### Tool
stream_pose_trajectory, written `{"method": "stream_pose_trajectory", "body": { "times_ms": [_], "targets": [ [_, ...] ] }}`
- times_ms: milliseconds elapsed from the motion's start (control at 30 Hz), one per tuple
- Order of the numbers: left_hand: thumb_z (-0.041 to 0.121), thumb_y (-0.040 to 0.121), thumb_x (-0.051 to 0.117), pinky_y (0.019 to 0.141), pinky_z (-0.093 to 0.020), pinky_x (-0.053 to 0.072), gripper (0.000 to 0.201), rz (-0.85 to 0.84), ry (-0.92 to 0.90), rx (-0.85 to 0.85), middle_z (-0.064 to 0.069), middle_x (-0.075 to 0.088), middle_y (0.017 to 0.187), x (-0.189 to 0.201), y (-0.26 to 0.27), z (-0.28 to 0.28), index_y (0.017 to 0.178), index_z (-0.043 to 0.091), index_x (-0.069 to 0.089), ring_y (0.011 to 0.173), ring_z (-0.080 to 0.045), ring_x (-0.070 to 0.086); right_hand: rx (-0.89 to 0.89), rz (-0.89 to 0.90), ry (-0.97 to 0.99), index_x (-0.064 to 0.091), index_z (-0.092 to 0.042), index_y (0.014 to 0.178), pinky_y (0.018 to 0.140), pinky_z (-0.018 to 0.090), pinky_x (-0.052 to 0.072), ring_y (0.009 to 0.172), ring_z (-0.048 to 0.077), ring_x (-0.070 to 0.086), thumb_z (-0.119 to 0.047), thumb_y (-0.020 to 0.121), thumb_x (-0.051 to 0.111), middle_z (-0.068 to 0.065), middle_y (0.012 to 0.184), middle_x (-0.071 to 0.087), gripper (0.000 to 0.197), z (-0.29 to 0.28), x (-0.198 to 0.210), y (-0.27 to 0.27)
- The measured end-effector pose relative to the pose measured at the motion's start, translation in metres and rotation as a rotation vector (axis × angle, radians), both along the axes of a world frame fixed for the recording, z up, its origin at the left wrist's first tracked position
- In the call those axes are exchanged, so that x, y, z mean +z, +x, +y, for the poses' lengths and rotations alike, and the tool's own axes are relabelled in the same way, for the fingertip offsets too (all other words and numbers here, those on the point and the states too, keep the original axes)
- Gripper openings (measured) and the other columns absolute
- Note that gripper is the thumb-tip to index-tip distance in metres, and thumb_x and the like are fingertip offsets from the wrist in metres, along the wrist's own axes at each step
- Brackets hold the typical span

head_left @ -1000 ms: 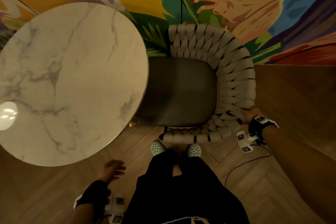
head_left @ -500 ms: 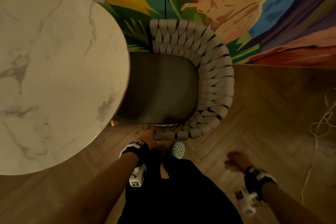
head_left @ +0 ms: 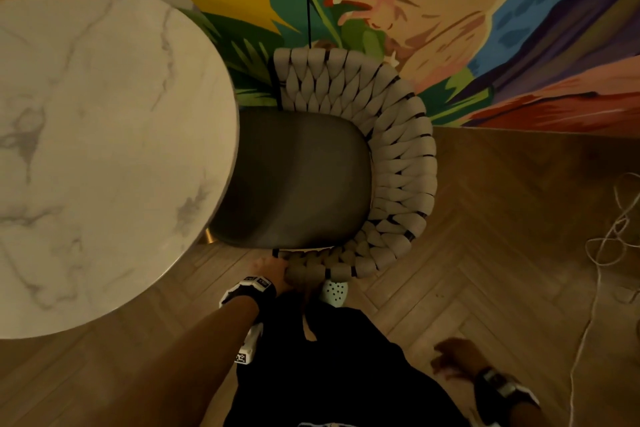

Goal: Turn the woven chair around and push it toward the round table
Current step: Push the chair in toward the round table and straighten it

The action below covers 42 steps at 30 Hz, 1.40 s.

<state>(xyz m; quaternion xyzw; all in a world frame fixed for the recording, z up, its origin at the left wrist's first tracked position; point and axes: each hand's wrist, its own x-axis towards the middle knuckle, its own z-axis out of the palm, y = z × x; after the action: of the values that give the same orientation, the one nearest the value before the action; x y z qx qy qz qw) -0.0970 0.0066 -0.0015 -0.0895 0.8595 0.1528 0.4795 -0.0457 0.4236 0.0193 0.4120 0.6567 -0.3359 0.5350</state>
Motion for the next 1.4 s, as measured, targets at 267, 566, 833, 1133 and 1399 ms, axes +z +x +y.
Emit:
{"method": "stream_pose_trajectory", "body": {
  "times_ms": [267,566,833,1133,1399],
  "targets": [
    [0.042,0.082,0.049,0.085,-0.039,0.053,0.037,0.040,-0.081,-0.117,-0.006,0.068,0.116,0.009,0.010,-0.001,0.112,0.026,0.064,0.103,-0.030,0.066,0.025,0.281,-0.094,0.047,-0.005,0.131,0.068,0.037,0.051,0.080,0.032,0.066,-0.028,0.095,0.049,0.016,0.095,0.068,0.043,-0.053,-0.013,-0.124],
    [0.034,0.082,0.052,0.082,-0.040,0.052,0.036,0.056,-0.102,-0.209,-0.009,0.066,0.115,-0.001,0.016,-0.006,0.115,0.023,0.064,0.103,-0.033,0.065,0.139,0.440,0.038,0.062,-0.007,0.112,0.081,0.047,0.056,0.092,0.035,0.065,-0.033,0.079,0.069,0.020,0.104,0.068,0.043,-0.106,-0.018,-0.152],
    [0.040,0.073,0.060,0.084,-0.041,0.053,0.045,0.028,-0.119,-0.159,-0.004,0.064,0.115,-0.005,0.018,-0.028,0.117,0.034,0.061,0.103,-0.029,0.063,0.098,0.447,0.077,0.068,0.002,0.098,0.081,0.053,0.057,0.084,0.037,0.068,-0.023,0.077,0.072,0.020,0.087,0.070,0.033,-0.126,-0.020,-0.139],
    [0.033,0.084,0.050,0.091,-0.039,0.052,0.038,0.066,-0.073,-0.075,-0.003,0.063,0.123,0.012,0.021,-0.025,0.121,0.032,0.060,0.110,-0.027,0.063,-0.225,0.468,-0.089,0.047,0.004,0.132,0.084,0.046,0.053,0.097,0.037,0.060,-0.008,0.083,0.069,0.026,0.123,0.058,0.055,-0.127,-0.016,-0.135],
    [0.010,0.087,0.051,0.102,-0.035,0.044,0.049,0.148,0.018,0.056,-0.005,0.055,0.137,0.043,0.039,-0.030,0.135,0.021,0.052,0.125,-0.026,0.054,-0.236,0.559,-0.036,0.059,0.002,0.120,0.085,0.046,0.055,0.092,0.036,0.064,-0.016,0.081,0.072,0.021,0.112,0.064,0.045,-0.130,-0.015,-0.129]
  ]
}}
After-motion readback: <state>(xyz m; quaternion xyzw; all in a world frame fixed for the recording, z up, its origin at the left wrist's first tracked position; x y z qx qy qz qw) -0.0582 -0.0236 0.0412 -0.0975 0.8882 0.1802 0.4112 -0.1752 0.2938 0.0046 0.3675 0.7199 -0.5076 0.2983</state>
